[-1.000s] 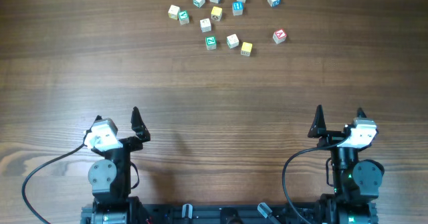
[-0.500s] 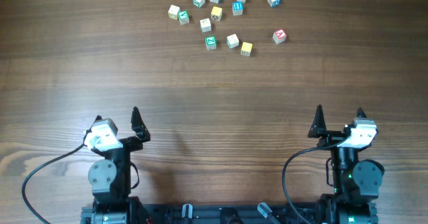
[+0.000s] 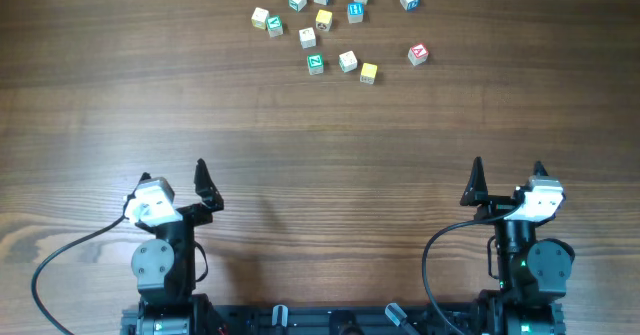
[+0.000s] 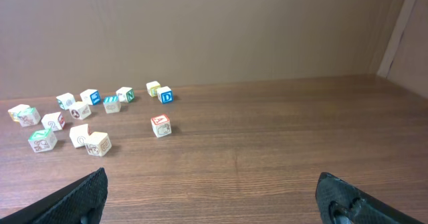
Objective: Form a tower
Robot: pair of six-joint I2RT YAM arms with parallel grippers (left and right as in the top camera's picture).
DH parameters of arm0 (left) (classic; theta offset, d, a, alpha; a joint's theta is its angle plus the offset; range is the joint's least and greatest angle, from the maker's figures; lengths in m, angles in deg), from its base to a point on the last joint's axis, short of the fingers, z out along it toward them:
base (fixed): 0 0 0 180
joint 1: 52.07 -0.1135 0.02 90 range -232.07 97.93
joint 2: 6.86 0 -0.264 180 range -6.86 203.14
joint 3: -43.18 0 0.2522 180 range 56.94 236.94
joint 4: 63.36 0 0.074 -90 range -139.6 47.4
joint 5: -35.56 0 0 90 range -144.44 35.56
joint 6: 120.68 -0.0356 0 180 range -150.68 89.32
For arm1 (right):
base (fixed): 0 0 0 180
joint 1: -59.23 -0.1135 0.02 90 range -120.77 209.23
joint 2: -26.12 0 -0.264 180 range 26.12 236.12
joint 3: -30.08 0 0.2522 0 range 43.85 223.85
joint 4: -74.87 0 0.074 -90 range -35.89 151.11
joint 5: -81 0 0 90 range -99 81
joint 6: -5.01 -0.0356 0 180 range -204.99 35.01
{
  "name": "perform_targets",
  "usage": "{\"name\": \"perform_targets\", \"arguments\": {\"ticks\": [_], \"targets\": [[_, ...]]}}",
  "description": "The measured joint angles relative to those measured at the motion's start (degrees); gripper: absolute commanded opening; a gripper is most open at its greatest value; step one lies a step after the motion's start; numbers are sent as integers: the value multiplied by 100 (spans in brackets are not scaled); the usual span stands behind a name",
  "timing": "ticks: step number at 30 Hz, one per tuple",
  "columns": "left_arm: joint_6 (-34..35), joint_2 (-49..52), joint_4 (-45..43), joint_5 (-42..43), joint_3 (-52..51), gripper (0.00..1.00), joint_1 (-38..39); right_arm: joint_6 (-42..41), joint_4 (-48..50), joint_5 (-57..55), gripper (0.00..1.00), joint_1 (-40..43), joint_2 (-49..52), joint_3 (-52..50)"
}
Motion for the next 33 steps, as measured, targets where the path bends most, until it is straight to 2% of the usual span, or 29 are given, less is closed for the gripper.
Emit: {"name": "perform_targets", "arguments": {"ticks": [21,33], "targets": [[0,2,-190,57,26,100,0,0,0,0,100,0,0,0],[0,7,-216,247,1386,100,2,0,0,-2,100,0,0,0]]}}
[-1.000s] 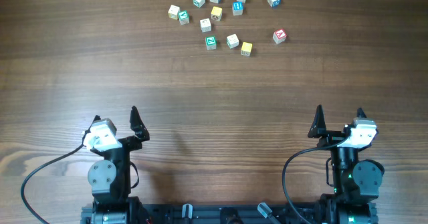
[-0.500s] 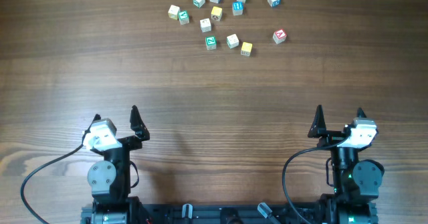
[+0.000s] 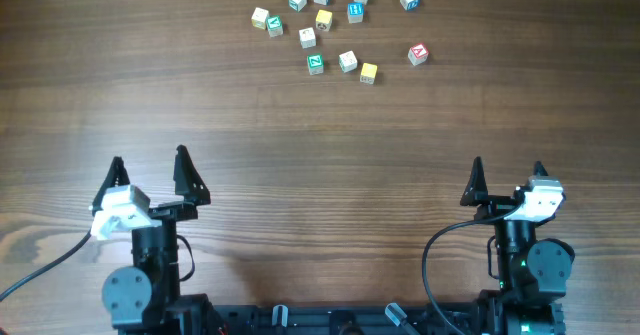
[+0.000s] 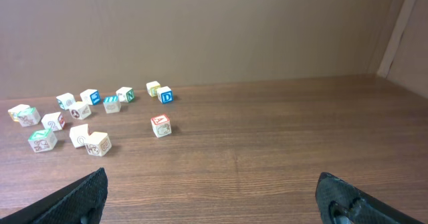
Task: Form a tower
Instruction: 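Reach the left gripper to the block cluster and grasp the green Z block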
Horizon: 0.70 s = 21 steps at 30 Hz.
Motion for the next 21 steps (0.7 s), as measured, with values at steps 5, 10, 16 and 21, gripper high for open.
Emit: {"name": "perform_targets", "arguments": {"ticks": [5,10,16,21], "targets": [[0,461,105,570,802,100,-2,0,2,0,100,0,2,0],[0,2337,535,938,2730,100,9,0,-2,2,100,0,4,0],[-4,4835,835,2105,5165,100,22,0,2,2,100,0,7,0],[11,7530,2387,2625,7687,100,356,0,0,2,100,-4,7,0]]}}
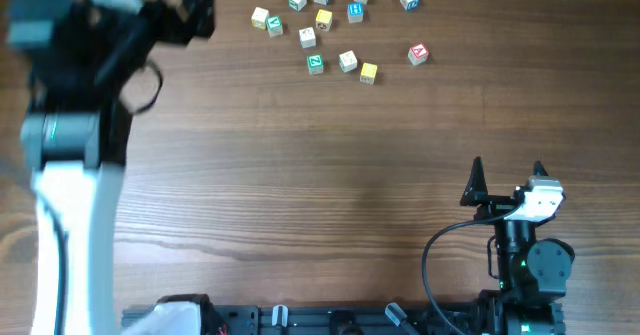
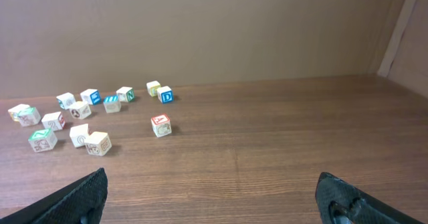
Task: Form a tower
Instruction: 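Reach the left gripper to the block cluster and grasp the green Z block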
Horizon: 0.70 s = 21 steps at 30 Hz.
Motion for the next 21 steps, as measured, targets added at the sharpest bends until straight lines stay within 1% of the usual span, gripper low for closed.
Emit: {"name": "perform_targets", "arguments": {"ticks": [2,5,10,13,15,17,21], "targets": [[7,1021,203,70,813,100,304,0,0,0,100,0,-2,0],[7,1742,205,35,1193,100,667,0,2,0,100,0,0,0],[7,2712,140,-297,1279,100,1274,0,0,0,100,0,-2,0],[7,3412,-127,-387,1281,100,1534,0,2,0,100,0,0,0],[7,3801,37,-426,1281,100,1722,0,0,0,100,0,-2,0],[4,4033,330,-444,1281,100,1871,0,0,0,100,0,-2,0],[13,4221,365,-640,1281,100,2050,0,0,0,100,0,-2,0]]}}
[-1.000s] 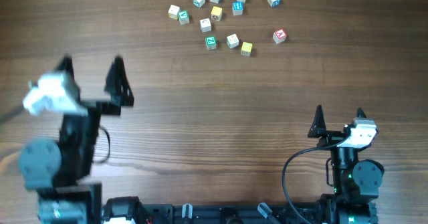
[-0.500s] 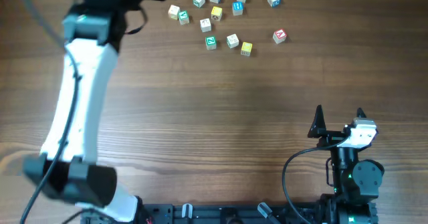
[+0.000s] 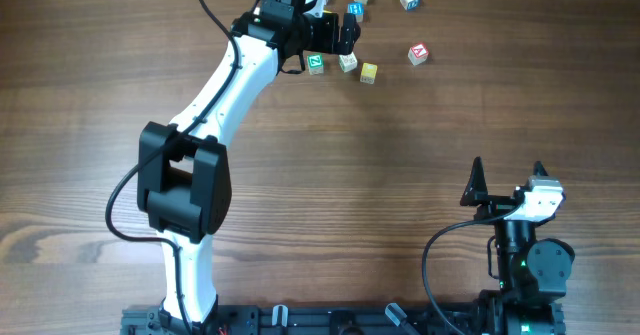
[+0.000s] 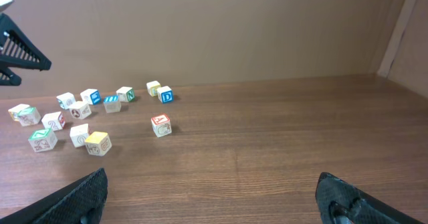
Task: Form a tower
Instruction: 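Reach the left gripper to the block cluster and grasp the green Z block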
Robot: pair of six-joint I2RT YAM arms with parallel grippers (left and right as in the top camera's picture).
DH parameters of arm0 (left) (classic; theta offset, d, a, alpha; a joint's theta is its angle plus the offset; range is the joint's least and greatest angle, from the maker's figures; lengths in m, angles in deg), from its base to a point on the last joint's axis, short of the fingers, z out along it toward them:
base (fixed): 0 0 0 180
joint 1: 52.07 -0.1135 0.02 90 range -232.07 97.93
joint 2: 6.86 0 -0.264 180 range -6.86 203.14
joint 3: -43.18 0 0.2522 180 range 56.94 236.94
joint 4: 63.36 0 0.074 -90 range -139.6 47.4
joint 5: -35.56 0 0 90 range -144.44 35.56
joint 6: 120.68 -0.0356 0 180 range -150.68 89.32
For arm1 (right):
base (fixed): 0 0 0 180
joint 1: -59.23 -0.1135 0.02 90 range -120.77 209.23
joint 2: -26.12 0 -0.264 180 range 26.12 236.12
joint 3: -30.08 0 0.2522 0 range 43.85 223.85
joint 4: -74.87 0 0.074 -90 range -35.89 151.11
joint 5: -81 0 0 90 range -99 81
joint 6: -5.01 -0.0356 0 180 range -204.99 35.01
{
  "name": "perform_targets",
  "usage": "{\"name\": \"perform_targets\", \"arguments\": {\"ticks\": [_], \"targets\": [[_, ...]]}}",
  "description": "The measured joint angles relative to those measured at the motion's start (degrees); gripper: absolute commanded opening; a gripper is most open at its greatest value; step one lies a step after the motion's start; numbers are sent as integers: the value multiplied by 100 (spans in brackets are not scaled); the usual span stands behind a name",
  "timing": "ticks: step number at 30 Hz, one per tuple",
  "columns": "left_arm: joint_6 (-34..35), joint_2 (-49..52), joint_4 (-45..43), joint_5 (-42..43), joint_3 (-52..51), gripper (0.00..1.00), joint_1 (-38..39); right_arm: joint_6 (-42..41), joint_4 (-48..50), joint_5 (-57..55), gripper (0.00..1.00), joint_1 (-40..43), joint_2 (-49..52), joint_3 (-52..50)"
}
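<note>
Several small lettered cubes lie scattered at the far side of the table. Among them are a green cube, a white cube, a yellow cube and a red cube. My left gripper hangs over the left part of this cluster, jaws spread, and hides some cubes beneath it. One of its dark fingers shows at the left edge of the right wrist view, above the cubes. My right gripper stays near the front right, open and empty.
The left arm stretches from its base diagonally across the table's left half. More cubes lie at the far right of the cluster, such as a blue D cube. A brown wall rises behind the table.
The left arm was raised at the far left of the overhead view, blurred. Now its gripper is over the cube cluster. The right arm and the visible cubes have not moved.
Both grippers stood open near the front edge, left and right. The left one then sat a little further left. After that the left arm was up at the far left. Now it reaches over the cubes. The right gripper has stayed put throughout.
</note>
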Motion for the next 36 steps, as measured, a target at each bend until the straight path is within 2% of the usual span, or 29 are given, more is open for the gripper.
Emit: {"name": "perform_targets", "arguments": {"ticks": [6,13,14,18,19,20,21,24,25,32,36], "targets": [[1126,332,-9,-1410,0,100,-24,0,0,0,100,0,0,0],[1655,1128,-44,-1779,0,98,-22,0,0,0,100,0,0,0],[1716,1187,-44,-1794,0,93,-22,0,0,0,100,0,0,0],[1926,1235,-37,-1840,0,61,-4,0,0,0,100,0,0,0],[1943,1235,-11,-1840,0,49,7,0,0,0,100,0,0,0],[1950,1235,46,-1843,0,46,26,0,0,0,100,0,0,0],[1956,1235,120,-1845,0,34,55,0,0,0,100,0,0,0],[2004,1235,365,-1858,0,14,129,0,0,0,100,0,0,0],[1965,1233,428,-1864,17,10,155,0,0,0,100,0,0,0],[1961,1075,1283,-1899,96,6,186,0,0,0,100,0,0,0],[1961,487,1810,-1902,72,5,273,0,0,0,100,0,0,0]]}}
